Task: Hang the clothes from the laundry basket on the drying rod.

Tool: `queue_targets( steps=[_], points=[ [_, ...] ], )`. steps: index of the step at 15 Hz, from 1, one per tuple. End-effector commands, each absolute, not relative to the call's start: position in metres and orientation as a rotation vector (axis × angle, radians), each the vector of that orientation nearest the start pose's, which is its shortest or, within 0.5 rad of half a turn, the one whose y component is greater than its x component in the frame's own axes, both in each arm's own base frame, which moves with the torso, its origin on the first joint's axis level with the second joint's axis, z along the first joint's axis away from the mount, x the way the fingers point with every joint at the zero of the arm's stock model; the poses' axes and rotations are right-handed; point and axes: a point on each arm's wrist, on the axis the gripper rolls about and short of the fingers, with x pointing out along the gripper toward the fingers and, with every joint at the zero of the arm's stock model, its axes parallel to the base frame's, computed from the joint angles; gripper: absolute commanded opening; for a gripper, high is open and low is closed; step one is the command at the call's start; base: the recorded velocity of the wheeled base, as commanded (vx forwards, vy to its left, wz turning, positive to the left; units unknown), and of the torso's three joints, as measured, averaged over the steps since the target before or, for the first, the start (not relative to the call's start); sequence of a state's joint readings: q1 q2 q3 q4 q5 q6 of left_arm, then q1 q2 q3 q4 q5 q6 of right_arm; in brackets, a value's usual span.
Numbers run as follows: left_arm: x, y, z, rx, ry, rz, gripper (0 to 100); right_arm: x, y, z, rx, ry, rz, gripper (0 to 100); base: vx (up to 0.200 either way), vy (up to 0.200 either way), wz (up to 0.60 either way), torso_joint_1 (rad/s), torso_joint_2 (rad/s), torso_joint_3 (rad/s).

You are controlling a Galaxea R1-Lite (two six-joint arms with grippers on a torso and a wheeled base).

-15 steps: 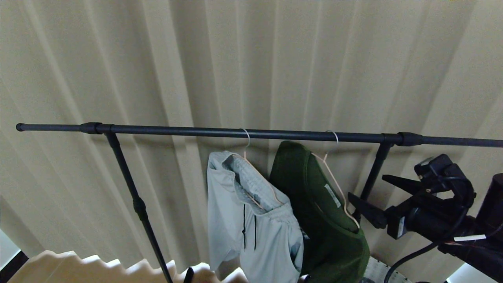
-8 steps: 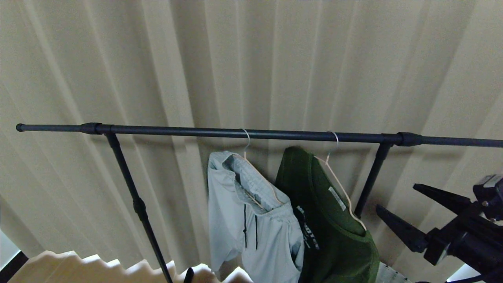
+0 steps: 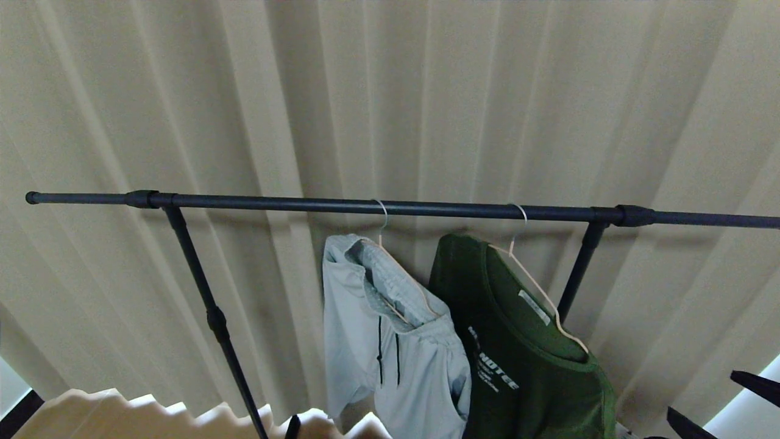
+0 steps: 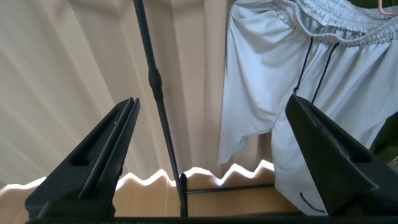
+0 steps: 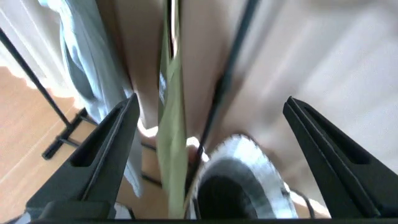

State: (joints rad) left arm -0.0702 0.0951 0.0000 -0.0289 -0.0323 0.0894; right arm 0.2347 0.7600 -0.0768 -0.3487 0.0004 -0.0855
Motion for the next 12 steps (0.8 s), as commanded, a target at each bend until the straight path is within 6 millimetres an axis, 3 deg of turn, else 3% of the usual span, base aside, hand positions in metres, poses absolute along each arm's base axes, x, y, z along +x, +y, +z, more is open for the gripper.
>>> queue_targets(
  steps=[1,4,6,12],
  points=[
    [-0.015,0.000,0.080,0.093,0.063,-0.106,100,0.014,0.003,0.117,-0.104,0.194,0.201,100,0.000,0.000,0.00,0.000,0.00,0.000],
    [-0.016,0.000,0.080,0.089,0.051,-0.067,100,0.003,0.000,0.093,-0.093,0.197,0.125,100,0.000,0.000,0.00,0.000,0.00,0.000],
    [-0.023,-0.001,0.078,0.091,-0.027,-0.026,100,-0.002,-0.001,0.087,-0.088,0.161,0.110,100,0.000,0.000,0.00,0.000,0.00,0.000],
    [-0.022,-0.001,0.077,0.005,0.003,-0.018,100,-0.023,-0.001,0.081,-0.070,-0.053,-0.028,100,0.000,0.000,0.00,0.000,0.00,0.000]
  ],
)
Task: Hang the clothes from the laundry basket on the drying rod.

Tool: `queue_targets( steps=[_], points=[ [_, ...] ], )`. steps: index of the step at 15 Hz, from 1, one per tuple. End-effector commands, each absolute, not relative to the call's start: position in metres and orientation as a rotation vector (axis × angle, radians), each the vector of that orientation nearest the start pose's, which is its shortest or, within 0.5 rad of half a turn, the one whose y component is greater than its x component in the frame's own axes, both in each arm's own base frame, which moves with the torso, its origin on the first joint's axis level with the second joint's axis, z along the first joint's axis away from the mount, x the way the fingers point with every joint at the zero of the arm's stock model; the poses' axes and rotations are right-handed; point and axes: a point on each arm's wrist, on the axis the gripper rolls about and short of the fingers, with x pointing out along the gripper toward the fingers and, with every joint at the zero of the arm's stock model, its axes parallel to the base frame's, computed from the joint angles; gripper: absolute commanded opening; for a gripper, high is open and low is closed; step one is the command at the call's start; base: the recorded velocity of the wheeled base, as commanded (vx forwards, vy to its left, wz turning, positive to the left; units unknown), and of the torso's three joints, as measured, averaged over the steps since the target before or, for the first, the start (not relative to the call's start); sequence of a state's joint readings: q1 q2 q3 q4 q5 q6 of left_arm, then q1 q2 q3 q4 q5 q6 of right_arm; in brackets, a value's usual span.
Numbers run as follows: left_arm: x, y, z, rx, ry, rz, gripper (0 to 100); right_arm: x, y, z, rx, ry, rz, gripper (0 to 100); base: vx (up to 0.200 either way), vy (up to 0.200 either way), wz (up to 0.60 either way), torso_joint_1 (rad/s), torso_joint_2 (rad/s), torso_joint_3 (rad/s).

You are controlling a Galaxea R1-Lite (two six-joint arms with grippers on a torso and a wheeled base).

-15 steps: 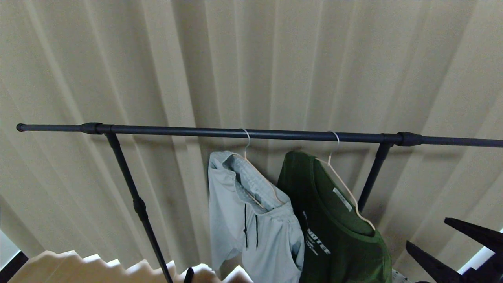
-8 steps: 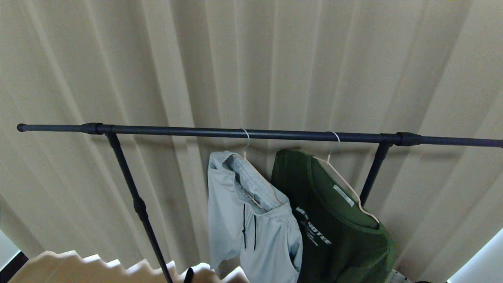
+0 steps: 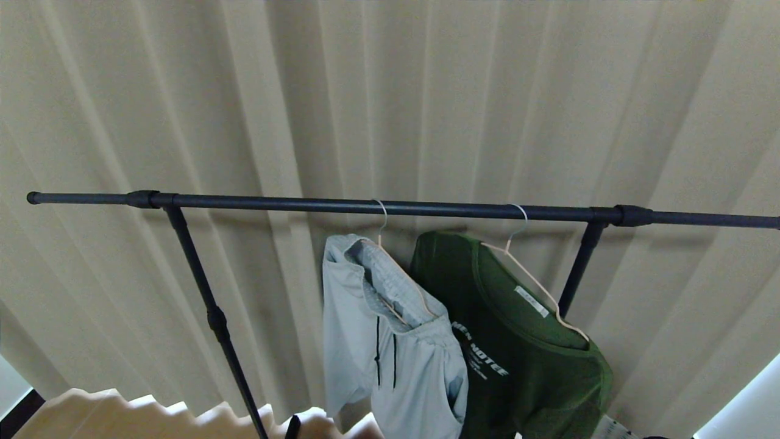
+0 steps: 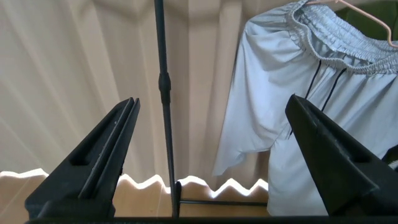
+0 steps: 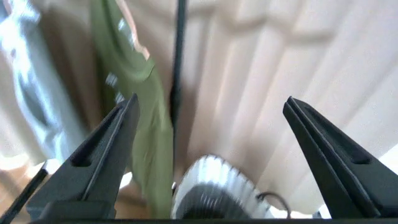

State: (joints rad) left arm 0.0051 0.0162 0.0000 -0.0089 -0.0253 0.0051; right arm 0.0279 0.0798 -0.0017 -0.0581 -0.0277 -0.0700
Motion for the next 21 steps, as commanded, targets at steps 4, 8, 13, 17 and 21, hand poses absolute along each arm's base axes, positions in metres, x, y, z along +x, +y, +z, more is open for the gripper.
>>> queue_targets(
  steps=[4,8,13,17,21],
  points=[
    [-0.0220,-0.0008,0.0767,0.005,0.001,-0.023,100,-0.0230,-0.0007,0.0821,-0.016,-0.064,-0.027,100,0.000,0.000,0.00,0.000,0.00,0.000],
    [-0.0219,-0.0008,0.0767,0.005,0.003,-0.021,100,-0.0230,-0.0006,0.0822,-0.002,-0.066,-0.025,100,0.000,0.000,0.00,0.000,0.00,0.000],
    [-0.0219,-0.0008,0.0767,0.005,0.003,-0.021,100,-0.0231,0.0014,0.0821,-0.023,-0.065,0.064,100,0.000,0.000,0.00,0.000,0.00,0.000],
    [-0.0219,-0.0008,0.0767,0.005,0.003,-0.021,100,-0.0231,0.0015,0.0822,-0.019,-0.067,0.068,100,0.000,0.000,0.00,0.000,0.00,0.000],
    [-0.0220,-0.0008,0.0767,0.005,0.001,-0.021,100,-0.0231,0.0014,0.0822,-0.017,-0.066,0.065,100,0.000,0.000,0.00,0.000,0.00,0.000]
  ],
)
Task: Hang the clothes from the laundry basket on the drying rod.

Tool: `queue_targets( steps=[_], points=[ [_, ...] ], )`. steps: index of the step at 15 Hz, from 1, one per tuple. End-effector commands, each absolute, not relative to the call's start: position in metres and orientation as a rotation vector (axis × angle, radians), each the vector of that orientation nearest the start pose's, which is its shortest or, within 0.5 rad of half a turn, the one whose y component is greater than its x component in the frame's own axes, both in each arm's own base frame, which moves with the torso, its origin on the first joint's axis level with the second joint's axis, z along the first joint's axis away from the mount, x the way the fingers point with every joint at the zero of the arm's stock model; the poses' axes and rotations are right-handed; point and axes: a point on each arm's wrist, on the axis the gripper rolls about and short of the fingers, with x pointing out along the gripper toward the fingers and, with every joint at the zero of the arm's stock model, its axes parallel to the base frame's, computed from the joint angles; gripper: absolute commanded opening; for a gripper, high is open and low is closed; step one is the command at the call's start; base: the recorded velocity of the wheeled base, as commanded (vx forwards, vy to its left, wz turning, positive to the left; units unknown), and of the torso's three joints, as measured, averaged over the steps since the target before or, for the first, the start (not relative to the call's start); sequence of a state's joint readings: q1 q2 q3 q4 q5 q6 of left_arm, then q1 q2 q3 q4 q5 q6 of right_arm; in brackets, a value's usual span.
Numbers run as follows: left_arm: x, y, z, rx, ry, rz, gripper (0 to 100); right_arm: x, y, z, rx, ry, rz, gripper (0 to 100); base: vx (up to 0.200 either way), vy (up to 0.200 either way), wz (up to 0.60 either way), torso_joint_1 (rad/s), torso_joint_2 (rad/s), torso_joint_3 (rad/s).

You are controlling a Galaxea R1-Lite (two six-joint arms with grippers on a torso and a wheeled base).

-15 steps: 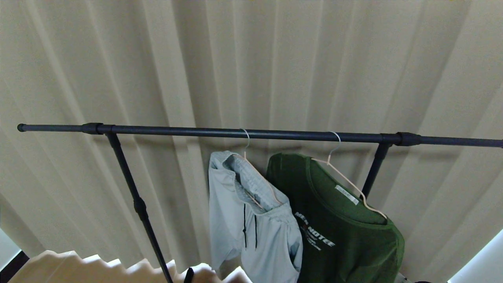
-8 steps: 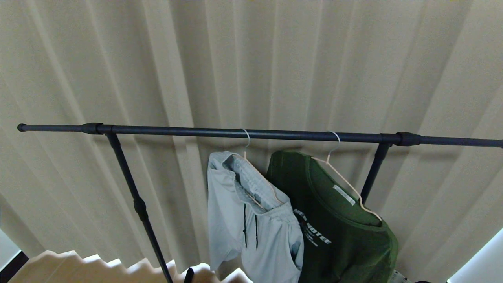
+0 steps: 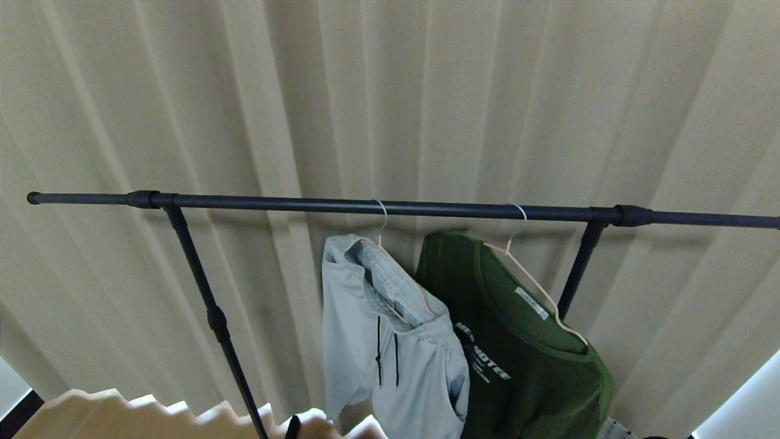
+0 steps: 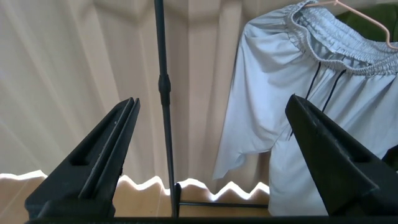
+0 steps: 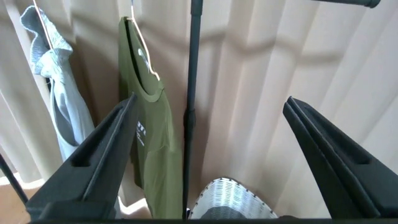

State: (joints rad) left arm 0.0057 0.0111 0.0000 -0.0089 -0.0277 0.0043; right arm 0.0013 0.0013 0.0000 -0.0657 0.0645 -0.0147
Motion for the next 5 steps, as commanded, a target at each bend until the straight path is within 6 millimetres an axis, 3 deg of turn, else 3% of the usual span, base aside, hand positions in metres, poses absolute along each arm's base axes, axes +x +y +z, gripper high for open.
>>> queue_targets(
  steps=[1,5],
  points=[
    [-0.0219,-0.0008,0.0767,0.005,0.003,-0.023,100,-0.0231,0.0014,0.0822,-0.019,-0.067,0.067,100,0.000,0.000,0.00,0.000,0.00,0.000],
    [-0.0219,-0.0008,0.0767,0.005,0.003,-0.023,100,-0.0231,0.0015,0.0822,-0.019,-0.067,0.068,100,0.000,0.000,0.00,0.000,0.00,0.000]
  ],
)
